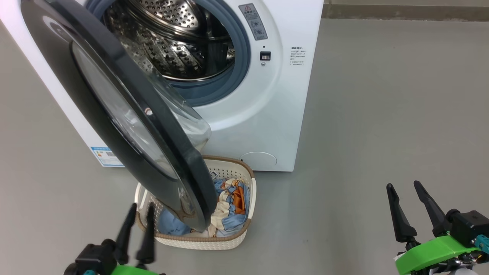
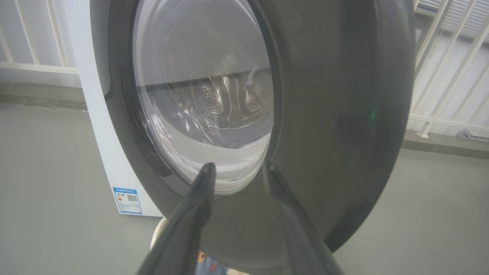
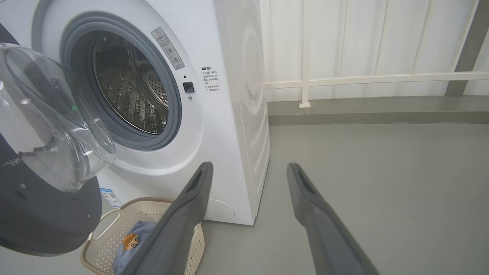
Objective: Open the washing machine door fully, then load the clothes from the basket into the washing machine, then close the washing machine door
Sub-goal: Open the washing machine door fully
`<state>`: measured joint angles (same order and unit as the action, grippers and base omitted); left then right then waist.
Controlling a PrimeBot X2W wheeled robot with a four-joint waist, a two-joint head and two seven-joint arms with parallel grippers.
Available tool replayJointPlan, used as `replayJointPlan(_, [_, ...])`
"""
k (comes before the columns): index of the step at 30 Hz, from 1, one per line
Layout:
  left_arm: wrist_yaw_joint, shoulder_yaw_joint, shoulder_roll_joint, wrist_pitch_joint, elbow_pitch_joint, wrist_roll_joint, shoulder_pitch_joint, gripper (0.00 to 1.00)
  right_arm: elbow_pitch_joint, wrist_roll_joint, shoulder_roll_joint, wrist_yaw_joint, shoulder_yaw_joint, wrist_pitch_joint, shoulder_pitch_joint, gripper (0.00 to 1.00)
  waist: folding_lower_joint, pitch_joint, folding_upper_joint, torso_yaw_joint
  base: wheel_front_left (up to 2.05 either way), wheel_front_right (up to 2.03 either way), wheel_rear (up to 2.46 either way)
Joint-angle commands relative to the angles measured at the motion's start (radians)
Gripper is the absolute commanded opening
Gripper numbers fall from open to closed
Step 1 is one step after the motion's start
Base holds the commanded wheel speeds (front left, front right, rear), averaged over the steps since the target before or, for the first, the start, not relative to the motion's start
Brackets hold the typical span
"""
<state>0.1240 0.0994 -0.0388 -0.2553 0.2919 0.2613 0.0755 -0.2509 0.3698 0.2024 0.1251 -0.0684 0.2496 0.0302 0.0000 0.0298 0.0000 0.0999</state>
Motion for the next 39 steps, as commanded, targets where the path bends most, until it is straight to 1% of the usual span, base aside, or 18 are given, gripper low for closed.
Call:
replayJointPlan(1, [0.005,-0.036,-0.011,-0.006,-0.032,-0.013,0.013,0.0,0.022,0.003,0.014,0.006,-0.017,0.012,0.005,1.0,0.0,-0.003,0.0,0.001,0.0,0.0,0.0])
replayJointPlan(4, [0.005,-0.042,-0.011,-0.006,-0.067,-0.011,0.018,0.0,0.022,0.0,0.012,0.006,-0.015,0.012,0.0,1.0,0.0,-0.009,0.0,0.004,0.0,0.0,0.0])
replayJointPlan(7, [0.005,-0.044,-0.011,-0.006,-0.132,-0.014,0.024,0.0,0.023,-0.001,0.011,0.006,-0.009,0.012,-0.003,1.0,0.0,-0.011,0.0,0.008,0.0,0.0,0.0])
replayJointPlan(8, [0.005,-0.044,-0.011,-0.006,-0.132,-0.014,0.024,0.0,0.023,-0.001,0.011,0.006,-0.009,0.012,-0.003,1.0,0.0,-0.011,0.0,0.008,0.0,0.0,0.0])
replayJointPlan(9, [-0.004,-0.042,-0.011,-0.006,-0.19,-0.03,0.027,0.0,0.025,-0.002,0.01,0.006,-0.005,0.012,-0.003,1.0,0.0,-0.011,0.0,0.01,0.0,0.0,0.0])
replayJointPlan(13, [-0.034,-0.017,-0.011,-0.006,-0.333,-0.057,0.028,0.0,0.03,-0.004,0.009,0.006,-0.001,0.012,-0.004,1.0,0.0,-0.012,0.0,0.013,0.0,0.0,0.0])
replayJointPlan(14, [-0.034,-0.017,-0.011,-0.006,-0.333,-0.057,0.028,0.0,0.03,-0.004,0.009,0.006,-0.001,0.012,-0.004,1.0,0.0,-0.012,0.0,0.013,0.0,0.0,0.0])
replayJointPlan(18, [-0.054,0.056,-0.011,-0.006,-0.453,-0.081,0.028,0.0,0.038,-0.008,0.011,0.006,0.002,0.012,-0.005,1.0,0.0,-0.01,0.0,0.015,0.0,0.0,0.0])
replayJointPlan(22, [-0.069,0.146,-0.011,0.005,-0.491,-0.078,0.036,0.0,0.042,-0.01,0.009,0.006,0.003,0.012,-0.003,1.0,0.0,-0.007,0.0,0.01,0.0,0.0,0.0])
replayJointPlan(26, [-0.073,0.232,-0.011,0.021,-0.458,-0.05,0.063,0.0,0.049,-0.01,0.007,0.006,0.002,0.012,0.001,1.0,0.0,0.001,0.0,-0.001,0.0,0.0,0.0])
replayJointPlan(31, [-0.074,0.328,-0.011,0.017,-0.354,0.003,0.116,0.0,0.052,-0.009,0.008,0.006,0.004,0.012,0.006,1.0,0.0,0.013,0.0,-0.016,0.0,0.0,0.0])
replayJointPlan(39, [-0.094,0.414,-0.011,0.0,-0.158,0.103,0.213,0.0,0.054,-0.008,0.012,0.006,0.001,0.012,0.017,1.0,0.0,0.032,0.0,-0.034,0.0,0.0,0.0])
